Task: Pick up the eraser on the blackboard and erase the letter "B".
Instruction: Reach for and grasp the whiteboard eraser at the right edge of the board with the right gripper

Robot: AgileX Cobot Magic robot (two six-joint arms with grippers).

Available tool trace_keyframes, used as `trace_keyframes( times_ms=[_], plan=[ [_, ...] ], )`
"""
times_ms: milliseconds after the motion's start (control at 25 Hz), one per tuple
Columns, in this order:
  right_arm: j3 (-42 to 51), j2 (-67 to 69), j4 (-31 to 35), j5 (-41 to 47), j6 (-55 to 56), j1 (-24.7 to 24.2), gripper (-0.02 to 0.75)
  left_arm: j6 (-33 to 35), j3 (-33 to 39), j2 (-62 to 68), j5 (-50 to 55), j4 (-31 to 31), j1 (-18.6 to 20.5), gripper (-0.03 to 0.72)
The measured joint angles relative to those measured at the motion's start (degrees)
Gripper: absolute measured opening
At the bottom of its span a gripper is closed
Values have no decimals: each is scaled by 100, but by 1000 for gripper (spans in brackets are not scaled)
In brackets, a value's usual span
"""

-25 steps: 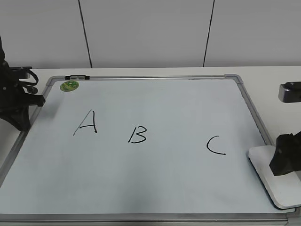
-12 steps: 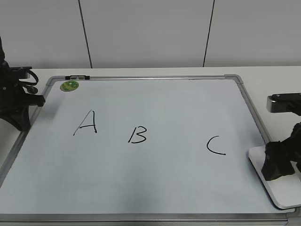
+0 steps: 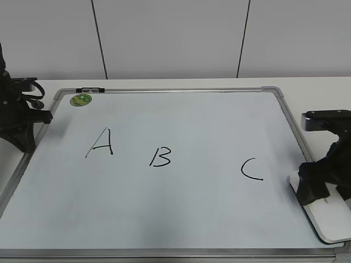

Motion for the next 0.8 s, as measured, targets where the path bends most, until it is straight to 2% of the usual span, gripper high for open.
trace_keyframes(
  times_ms=[800],
  plan=[
    [-181, 358, -122, 147, 329, 13, 645, 4, 0, 0, 0, -13, 0, 28]
  ],
)
